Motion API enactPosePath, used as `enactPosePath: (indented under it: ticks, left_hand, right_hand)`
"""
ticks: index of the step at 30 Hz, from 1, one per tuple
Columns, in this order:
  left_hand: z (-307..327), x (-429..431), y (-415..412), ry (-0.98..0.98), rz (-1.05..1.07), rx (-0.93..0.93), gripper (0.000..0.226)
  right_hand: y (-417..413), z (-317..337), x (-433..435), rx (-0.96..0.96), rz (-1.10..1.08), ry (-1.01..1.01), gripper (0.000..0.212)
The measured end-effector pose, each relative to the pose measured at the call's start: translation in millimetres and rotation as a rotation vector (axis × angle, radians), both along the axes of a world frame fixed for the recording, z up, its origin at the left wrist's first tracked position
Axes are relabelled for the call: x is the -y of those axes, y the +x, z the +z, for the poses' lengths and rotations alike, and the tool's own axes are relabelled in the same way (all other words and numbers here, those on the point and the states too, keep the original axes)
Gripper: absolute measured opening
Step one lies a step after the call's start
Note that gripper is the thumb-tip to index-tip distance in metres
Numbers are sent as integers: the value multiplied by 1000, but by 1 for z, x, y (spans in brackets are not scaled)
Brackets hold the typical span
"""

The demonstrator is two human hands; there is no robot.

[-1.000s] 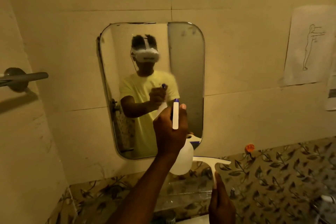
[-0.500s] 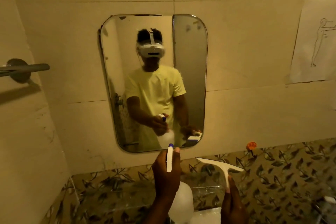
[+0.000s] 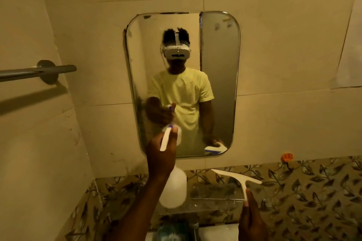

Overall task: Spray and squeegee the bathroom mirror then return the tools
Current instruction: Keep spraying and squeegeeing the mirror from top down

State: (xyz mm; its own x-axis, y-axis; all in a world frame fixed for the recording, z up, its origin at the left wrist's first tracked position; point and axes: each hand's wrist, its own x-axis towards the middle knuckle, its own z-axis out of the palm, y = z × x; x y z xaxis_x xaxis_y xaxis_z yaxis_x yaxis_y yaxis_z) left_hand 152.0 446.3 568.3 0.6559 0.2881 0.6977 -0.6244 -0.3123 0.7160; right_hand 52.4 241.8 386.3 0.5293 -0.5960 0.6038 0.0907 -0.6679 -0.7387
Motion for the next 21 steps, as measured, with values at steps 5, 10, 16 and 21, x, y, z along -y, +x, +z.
enactPosePath:
  ticks: [5,10,16,21]
  left_hand:
    - [-83,9,3,63,80,-407,43]
    - [-86,1,4,50,-8,-224,31]
    - [-62,-4,5,28,-25,-71,19]
    - [-54,-5,6,56,-21,-21,11]
  right_hand:
    - [-2,18,-12,54,29,36,70]
    - [8,85,-10,136,136,135,42]
    - [54,244,-2,432,276,58,43]
    - [89,355,-6,528,243,-54,43]
